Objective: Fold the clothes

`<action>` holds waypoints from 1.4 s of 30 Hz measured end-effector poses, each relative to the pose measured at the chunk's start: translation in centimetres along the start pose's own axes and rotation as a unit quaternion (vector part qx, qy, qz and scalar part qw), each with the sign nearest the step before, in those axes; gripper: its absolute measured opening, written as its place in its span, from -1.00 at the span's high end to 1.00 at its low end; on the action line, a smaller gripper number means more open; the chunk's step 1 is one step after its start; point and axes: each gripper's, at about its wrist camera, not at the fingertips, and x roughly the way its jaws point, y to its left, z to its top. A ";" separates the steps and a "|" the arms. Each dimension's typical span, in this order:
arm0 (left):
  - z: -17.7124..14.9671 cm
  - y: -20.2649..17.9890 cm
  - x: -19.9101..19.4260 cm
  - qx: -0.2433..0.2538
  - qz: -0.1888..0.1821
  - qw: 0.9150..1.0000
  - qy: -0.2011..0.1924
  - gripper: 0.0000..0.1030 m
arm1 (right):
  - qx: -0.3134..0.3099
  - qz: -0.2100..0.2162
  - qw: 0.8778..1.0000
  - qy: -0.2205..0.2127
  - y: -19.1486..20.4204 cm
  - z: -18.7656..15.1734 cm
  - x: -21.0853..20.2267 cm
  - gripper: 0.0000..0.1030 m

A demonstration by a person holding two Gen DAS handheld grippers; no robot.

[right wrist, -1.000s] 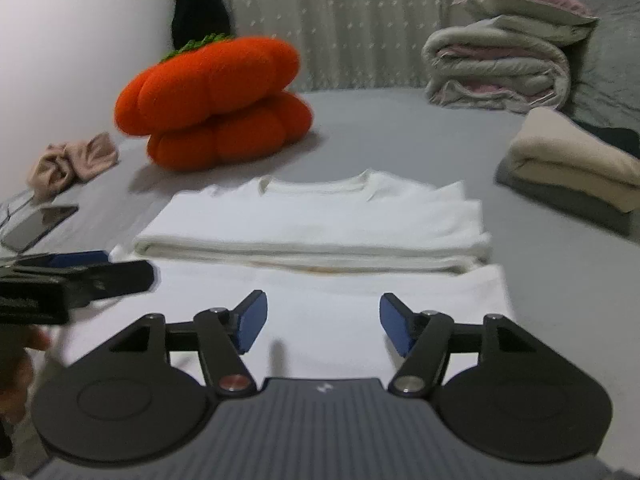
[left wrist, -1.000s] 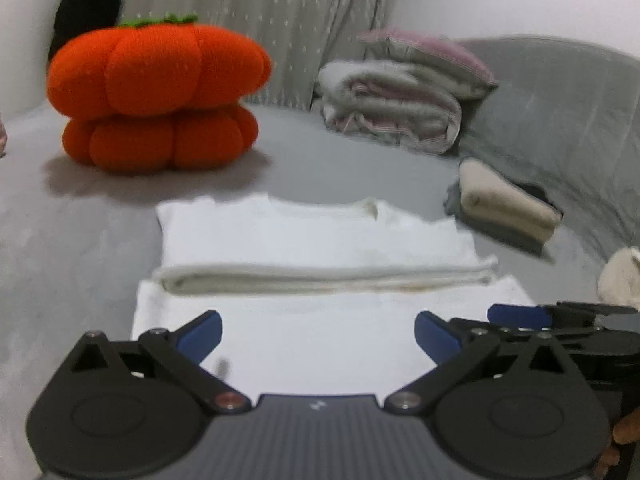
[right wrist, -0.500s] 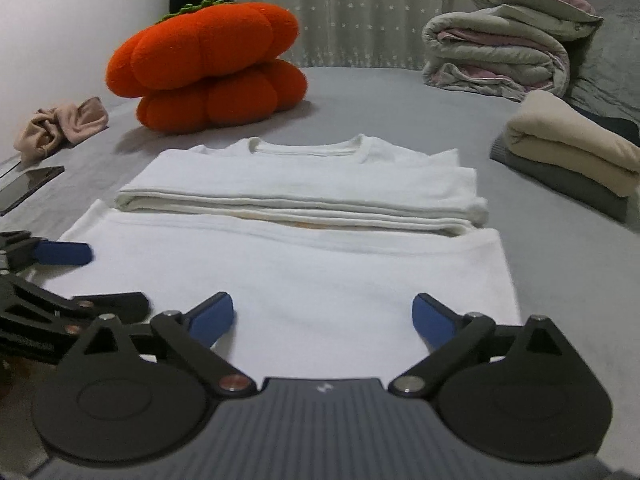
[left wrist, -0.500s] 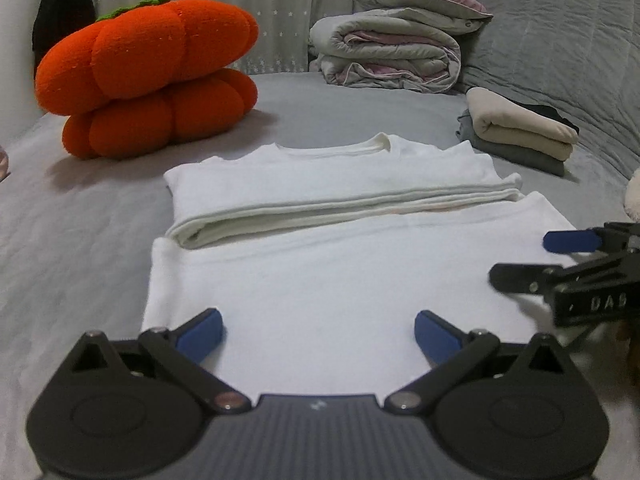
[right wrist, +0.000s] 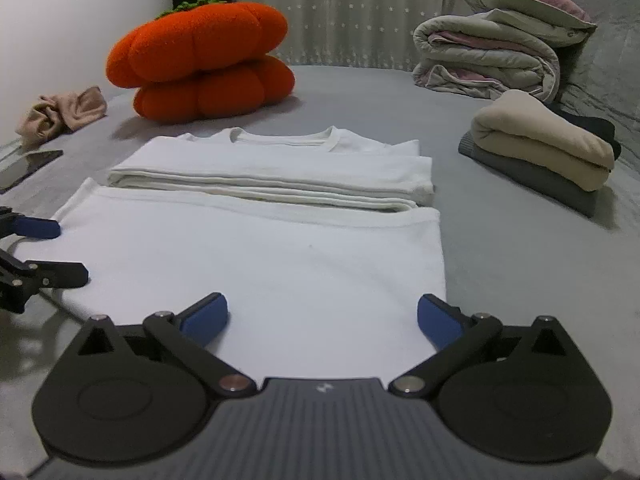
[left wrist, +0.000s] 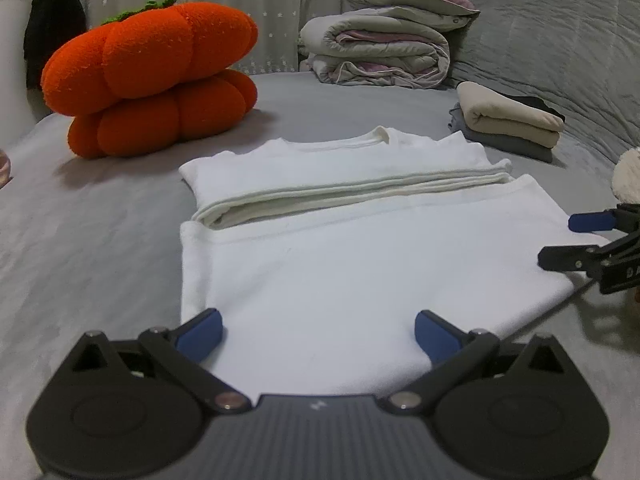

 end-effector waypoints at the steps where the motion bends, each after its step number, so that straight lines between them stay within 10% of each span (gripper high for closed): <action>1: 0.0 0.0 -0.1 0.001 0.000 1.000 0.000 -0.99 | -0.001 0.001 1.000 -0.001 -0.1 -0.1 -0.2 -0.99; 16: -0.6 0.6 -2.1 0.020 0.021 1.000 0.012 -0.99 | 0.077 -0.036 0.996 0.016 -4.8 -1.0 -2.3 -1.00; 32: -0.8 4.8 -3.1 -0.127 0.006 0.989 0.072 -0.99 | 0.193 -0.016 0.980 0.044 -7.2 -1.3 -4.4 -1.00; 42: -0.7 6.8 -3.7 -0.235 -0.066 0.966 0.089 -0.97 | 0.307 0.029 0.949 0.056 -8.6 -1.5 -5.3 -1.00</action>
